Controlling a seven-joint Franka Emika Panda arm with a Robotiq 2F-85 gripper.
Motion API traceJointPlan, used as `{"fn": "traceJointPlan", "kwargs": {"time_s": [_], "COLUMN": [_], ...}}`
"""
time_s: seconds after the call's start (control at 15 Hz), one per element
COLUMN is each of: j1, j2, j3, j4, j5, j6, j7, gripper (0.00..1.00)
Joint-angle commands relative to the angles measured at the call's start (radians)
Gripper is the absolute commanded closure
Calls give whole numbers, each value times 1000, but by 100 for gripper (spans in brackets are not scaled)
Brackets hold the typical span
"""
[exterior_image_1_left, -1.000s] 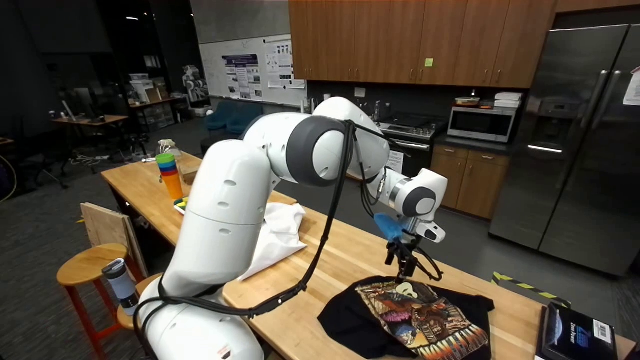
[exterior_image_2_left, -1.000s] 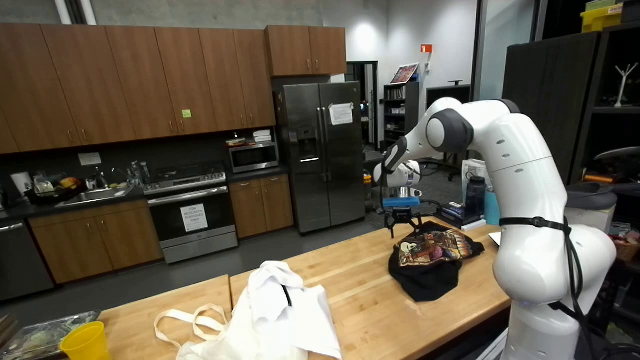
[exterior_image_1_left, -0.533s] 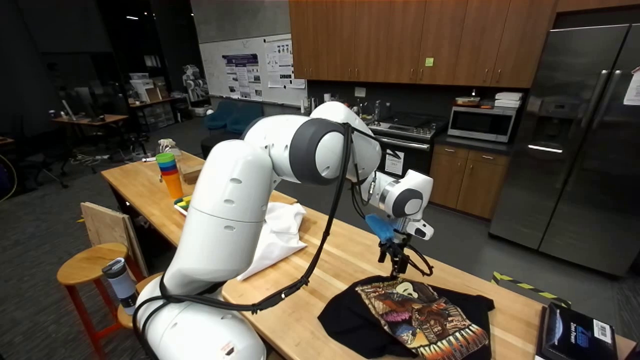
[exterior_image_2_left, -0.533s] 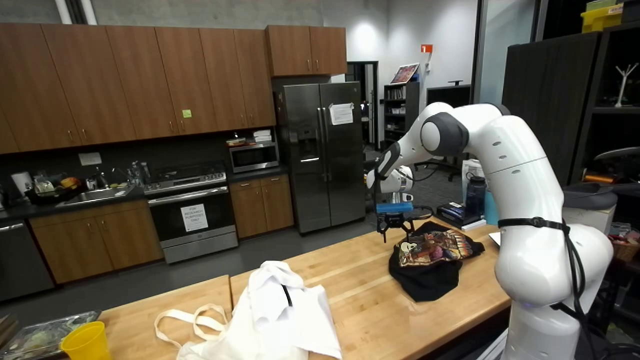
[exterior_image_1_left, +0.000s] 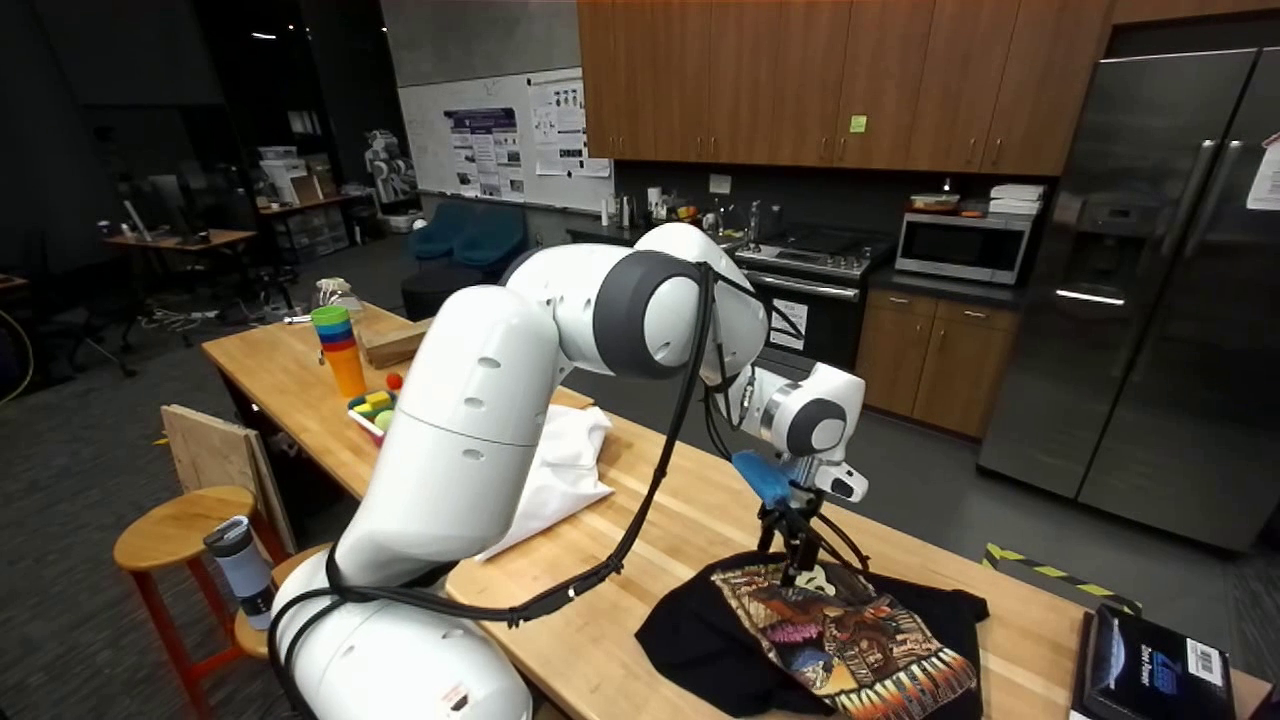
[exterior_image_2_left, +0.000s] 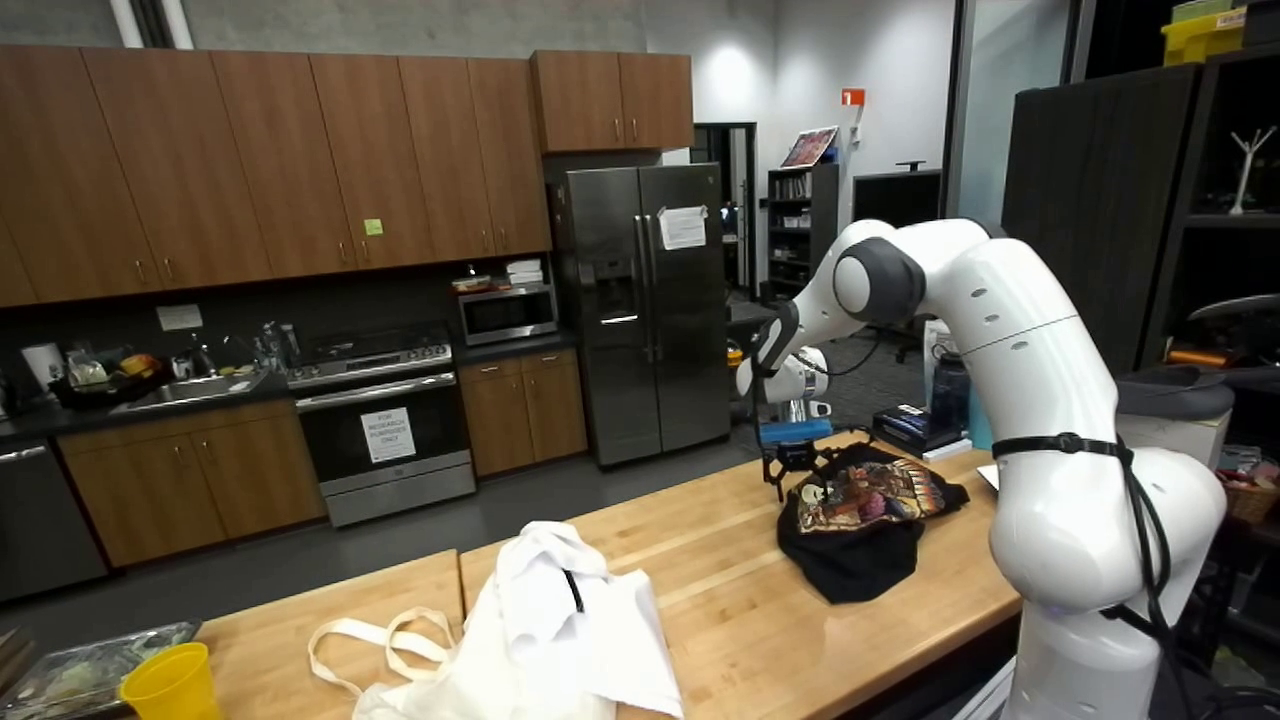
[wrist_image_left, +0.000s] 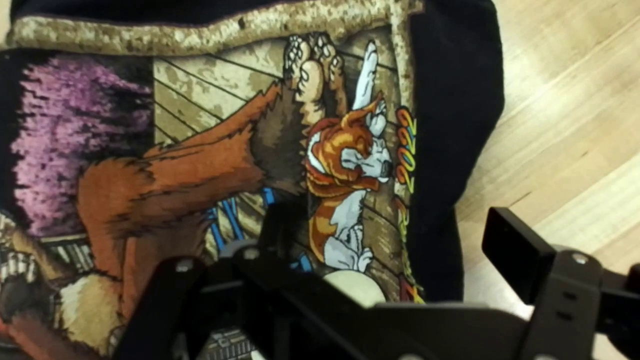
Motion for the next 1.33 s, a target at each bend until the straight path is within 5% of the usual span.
{"fn": "traceJointPlan", "kwargs": {"time_s": [0.0, 0.6, 0.93, 1.0, 1.07, 1.13, 1.27], "j1": [20, 123, 234, 260, 285, 240, 271], "j2": [9, -20, 5, 15, 27, 10, 14], "j3": [-8, 6, 28, 26, 22, 47, 51], "j4": [-4, 44, 171, 205, 243, 185, 218], "j5": [-24, -33, -77, -112, -136, -102, -130], "j6": [36, 131, 132, 110, 89, 128, 110], "j7": [-7, 83, 197, 226, 284, 223, 275], "gripper": [32, 99, 100, 94, 73, 94, 82]}}
